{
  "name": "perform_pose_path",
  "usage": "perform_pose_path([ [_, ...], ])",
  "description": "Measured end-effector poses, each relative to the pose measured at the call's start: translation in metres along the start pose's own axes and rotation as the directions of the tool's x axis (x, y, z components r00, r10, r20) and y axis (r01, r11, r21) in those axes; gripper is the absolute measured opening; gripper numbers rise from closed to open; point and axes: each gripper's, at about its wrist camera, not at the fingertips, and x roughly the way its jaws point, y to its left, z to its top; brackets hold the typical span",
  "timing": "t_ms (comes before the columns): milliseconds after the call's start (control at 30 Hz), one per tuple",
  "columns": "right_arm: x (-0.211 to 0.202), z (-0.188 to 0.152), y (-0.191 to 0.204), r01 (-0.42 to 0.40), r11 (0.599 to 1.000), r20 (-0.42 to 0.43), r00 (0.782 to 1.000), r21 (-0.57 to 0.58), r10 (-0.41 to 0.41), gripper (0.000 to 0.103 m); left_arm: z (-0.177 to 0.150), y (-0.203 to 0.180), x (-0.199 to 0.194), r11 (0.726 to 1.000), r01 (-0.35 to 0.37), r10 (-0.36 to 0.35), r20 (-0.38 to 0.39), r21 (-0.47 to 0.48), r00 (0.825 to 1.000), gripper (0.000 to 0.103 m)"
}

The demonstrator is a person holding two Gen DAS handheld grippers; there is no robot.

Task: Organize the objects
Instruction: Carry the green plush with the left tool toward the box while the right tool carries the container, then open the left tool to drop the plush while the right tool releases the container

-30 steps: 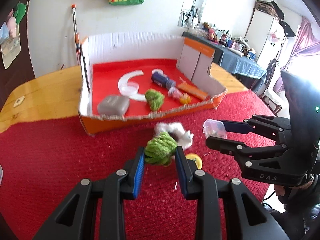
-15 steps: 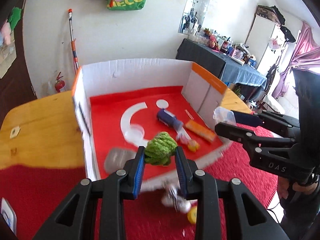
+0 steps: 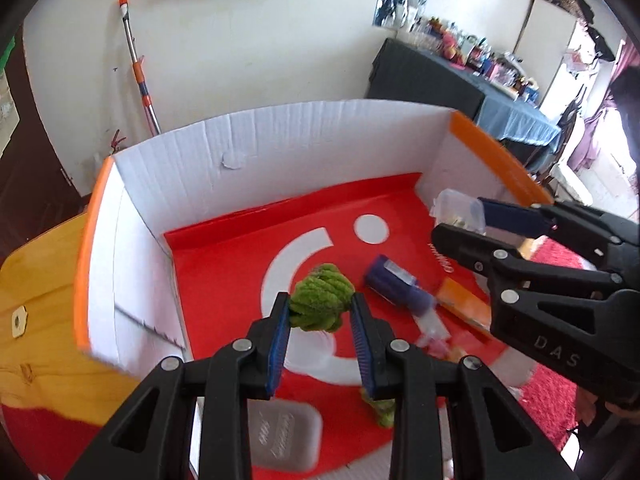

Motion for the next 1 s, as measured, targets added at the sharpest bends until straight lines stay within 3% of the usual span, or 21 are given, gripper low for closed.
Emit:
perform_pose_path([
  [533, 0.073, 0.021, -0.011, 0.041, 0.999, -0.184, 0.982, 0.033, -0.034, 0.041, 0.02, 0.008, 0.05, 0.995, -0.096, 0.1, -0.107, 0.035, 0.989, 0.031],
  [700, 0.084, 0.02, -0.011, 0.048, 0.999, -0.217, 0.975, 0.024, -0.041, 0.041, 0.023, 0.013, 0.063, 0.991, -0.133, 0.133, -0.156, 0.012, 0.979, 0.031],
  [1000, 0.093, 0.016, -0.012, 0.046, 0.999, -0.239, 0.97, 0.021, -0.04, 0.041, 0.022, 0.015, 0.067, 0.986, -0.167, 0.161, -0.154, -0.022, 0.975, 0.032],
])
